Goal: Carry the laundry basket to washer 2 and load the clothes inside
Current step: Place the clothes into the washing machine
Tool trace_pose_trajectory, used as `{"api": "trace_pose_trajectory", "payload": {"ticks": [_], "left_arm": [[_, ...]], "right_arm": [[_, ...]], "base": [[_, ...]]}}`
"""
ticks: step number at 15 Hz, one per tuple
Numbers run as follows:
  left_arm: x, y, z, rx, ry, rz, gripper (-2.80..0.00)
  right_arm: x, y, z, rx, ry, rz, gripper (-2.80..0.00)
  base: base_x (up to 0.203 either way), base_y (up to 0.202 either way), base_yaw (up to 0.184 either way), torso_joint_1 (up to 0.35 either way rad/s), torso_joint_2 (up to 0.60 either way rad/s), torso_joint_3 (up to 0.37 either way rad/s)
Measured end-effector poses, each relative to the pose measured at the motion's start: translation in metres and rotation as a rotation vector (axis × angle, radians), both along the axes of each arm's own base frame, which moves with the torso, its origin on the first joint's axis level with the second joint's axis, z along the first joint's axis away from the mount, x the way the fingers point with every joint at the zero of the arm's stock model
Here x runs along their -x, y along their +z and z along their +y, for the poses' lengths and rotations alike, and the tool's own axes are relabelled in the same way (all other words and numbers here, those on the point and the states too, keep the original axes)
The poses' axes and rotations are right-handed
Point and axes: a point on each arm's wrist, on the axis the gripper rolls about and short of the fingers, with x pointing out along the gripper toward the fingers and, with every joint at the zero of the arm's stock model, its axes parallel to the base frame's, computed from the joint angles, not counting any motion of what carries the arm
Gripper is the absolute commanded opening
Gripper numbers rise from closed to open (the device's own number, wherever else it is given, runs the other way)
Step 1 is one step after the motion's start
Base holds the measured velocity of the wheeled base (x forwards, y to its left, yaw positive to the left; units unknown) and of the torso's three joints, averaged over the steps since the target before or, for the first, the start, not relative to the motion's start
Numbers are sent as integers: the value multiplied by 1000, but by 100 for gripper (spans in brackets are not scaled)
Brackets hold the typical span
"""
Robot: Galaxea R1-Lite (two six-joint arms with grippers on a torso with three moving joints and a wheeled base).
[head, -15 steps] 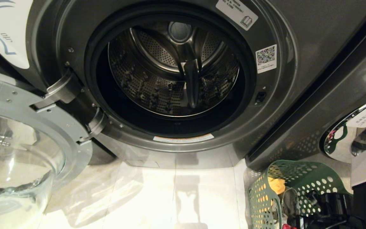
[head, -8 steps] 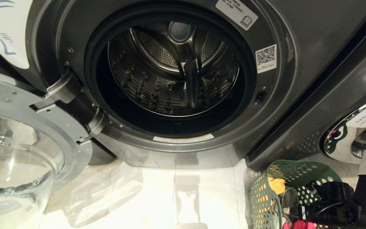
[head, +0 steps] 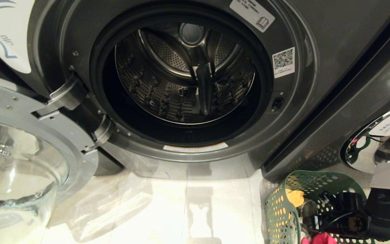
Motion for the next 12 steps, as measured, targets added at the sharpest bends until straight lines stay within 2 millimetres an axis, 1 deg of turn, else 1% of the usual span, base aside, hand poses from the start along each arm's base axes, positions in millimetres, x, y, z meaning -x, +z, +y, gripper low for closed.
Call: {"api": "trace_pose_trajectory", "payload": {"ticks": [2,5,7,10,12], "left_arm": [[0,0,0,0,0,0,-280],[0,0,0,0,0,0,-280],[0,0,0,0,0,0,-280],[0,0,0,0,0,0,-280],[0,0,0,0,0,0,-280]], "right_arm": [[-6,-11,-1,-40,21,-16,0],[-11,-20,-1,-118,51,-36,0],[-11,-20,0,-186,58,-44,0],[-7,-15,2,-241,54,-40,0],[-7,-15,2,-244,54,-41,0]], "base": [[0,0,0,0,0,0],[0,0,0,0,0,0],[0,0,0,0,0,0],[0,0,0,0,0,0],[0,0,0,0,0,0]]}}
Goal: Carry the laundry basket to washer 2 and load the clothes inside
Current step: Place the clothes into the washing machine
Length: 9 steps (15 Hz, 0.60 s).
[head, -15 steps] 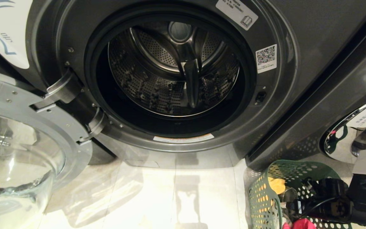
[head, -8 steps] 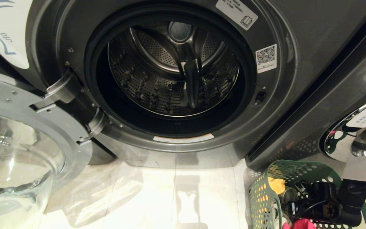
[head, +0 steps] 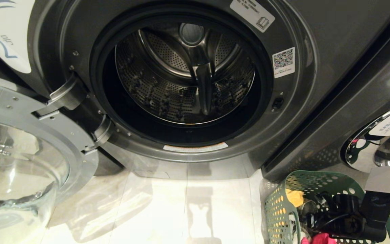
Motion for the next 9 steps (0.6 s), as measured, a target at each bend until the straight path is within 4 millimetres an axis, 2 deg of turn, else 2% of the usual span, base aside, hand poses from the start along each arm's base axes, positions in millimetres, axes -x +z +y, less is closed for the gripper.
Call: {"api": "trace_pose_trajectory", "payload": {"ticks": [4,9], "left_arm": [[0,0,0,0,0,0,-280],[0,0,0,0,0,0,-280]], "right_arm": [[-7,-7,-2,-11,-22,-37,0],[-14,-11,-2,-136,-26,-46,0]], "base": [[0,0,0,0,0,0],[0,0,0,0,0,0]]}}
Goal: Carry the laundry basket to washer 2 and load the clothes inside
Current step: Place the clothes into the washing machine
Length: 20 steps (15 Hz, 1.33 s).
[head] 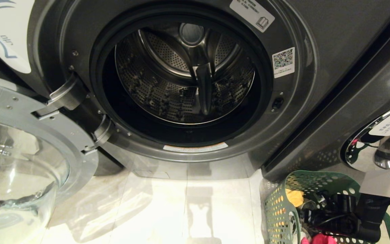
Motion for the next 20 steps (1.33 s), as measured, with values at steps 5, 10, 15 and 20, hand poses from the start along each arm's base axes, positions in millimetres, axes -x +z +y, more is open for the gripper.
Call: {"api": "trace_pose_trajectory", "payload": {"ticks": [5,10,15,20], "left_arm": [[0,0,0,0,0,0,-280],[0,0,0,0,0,0,-280],[0,0,0,0,0,0,-280],[0,0,0,0,0,0,-280]], "right_arm": [[-11,-3,6,-13,21,-21,0],[-24,-10,16,-27,35,-27,0],[-35,-24,25,31,16,-29,0],[-35,-36,28,83,-4,-15,0]], "base": [[0,0,0,0,0,0],[0,0,0,0,0,0],[0,0,0,0,0,0],[0,0,0,0,0,0]]}}
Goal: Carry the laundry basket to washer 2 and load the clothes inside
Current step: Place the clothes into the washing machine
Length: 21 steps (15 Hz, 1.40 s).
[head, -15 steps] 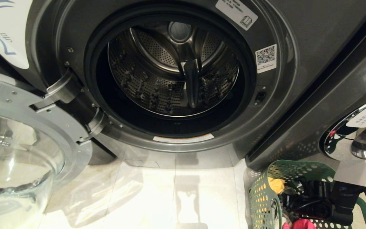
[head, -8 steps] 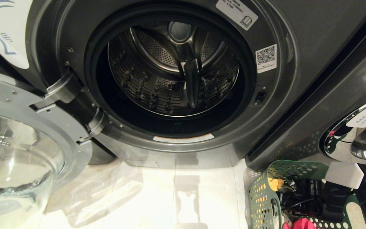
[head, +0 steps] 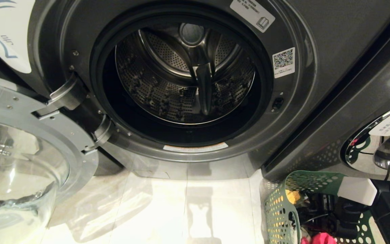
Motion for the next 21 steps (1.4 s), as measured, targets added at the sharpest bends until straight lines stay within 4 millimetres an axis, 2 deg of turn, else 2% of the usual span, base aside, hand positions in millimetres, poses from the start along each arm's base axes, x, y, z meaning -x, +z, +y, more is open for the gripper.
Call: {"api": "trace_pose_trajectory", "payload": {"ticks": [10,11,18,21], "left_arm": [[0,0,0,0,0,0,-280],[0,0,0,0,0,0,-280],[0,0,0,0,0,0,-280],[0,0,0,0,0,0,-280]], "right_arm": [[6,-11,1,1,-8,30,0],[6,-10,1,4,-11,31,-280],[7,0,1,11,-18,35,-280],[14,8,2,8,-16,52,-280]], "base": [[0,0,0,0,0,0],[0,0,0,0,0,0],[0,0,0,0,0,0],[0,0,0,0,0,0]]}}
